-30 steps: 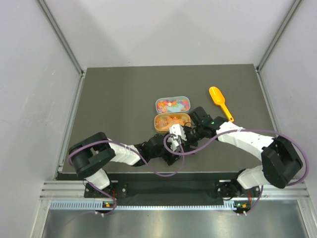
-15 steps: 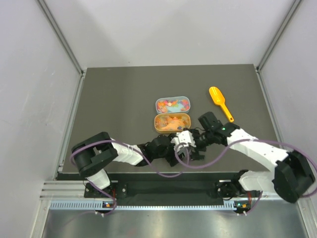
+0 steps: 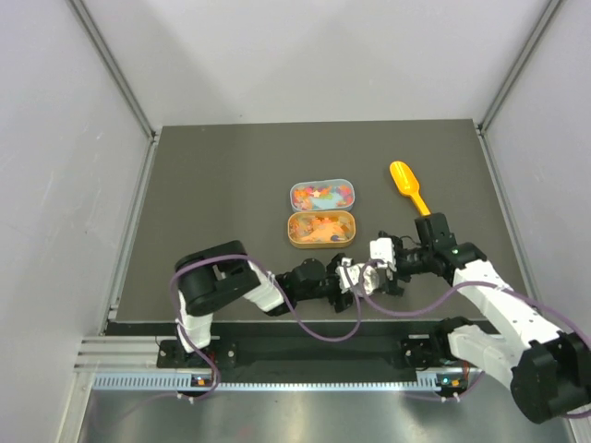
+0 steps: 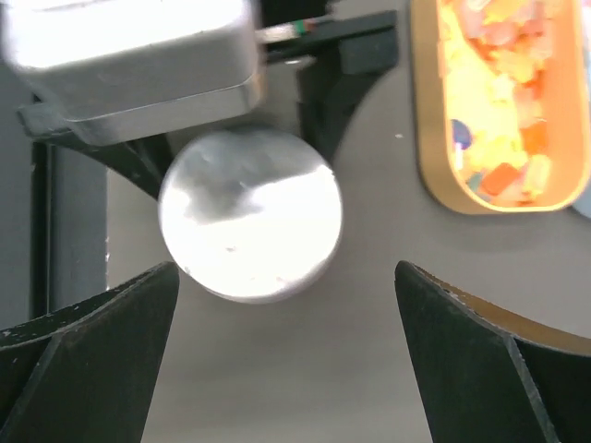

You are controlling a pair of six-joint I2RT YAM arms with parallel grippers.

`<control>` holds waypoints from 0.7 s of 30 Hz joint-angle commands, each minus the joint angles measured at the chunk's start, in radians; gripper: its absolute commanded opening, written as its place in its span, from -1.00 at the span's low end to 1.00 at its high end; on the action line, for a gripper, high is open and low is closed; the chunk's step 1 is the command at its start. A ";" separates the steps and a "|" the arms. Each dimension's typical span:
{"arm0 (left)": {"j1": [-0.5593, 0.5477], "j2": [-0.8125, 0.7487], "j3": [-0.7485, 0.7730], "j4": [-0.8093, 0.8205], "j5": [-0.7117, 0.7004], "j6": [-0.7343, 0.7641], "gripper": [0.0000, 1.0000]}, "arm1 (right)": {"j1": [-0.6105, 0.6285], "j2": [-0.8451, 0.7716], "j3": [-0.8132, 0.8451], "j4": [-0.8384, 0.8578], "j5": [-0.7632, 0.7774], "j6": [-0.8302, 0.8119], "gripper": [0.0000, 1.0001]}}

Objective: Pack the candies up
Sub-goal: Screw the bottle lid onto the packing bottle.

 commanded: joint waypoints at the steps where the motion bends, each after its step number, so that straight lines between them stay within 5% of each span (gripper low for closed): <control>1: -0.005 0.155 -0.024 -0.151 -0.062 0.036 -0.36 | -0.052 0.047 0.047 -0.114 -0.183 -0.222 0.99; 8: -0.006 0.198 0.025 -0.278 -0.037 0.044 -0.51 | -0.180 0.214 0.132 -0.534 -0.171 -0.790 0.99; 21: -0.001 0.123 0.083 -0.460 0.067 0.091 -0.21 | -0.153 0.349 0.251 -0.360 -0.186 -0.751 0.99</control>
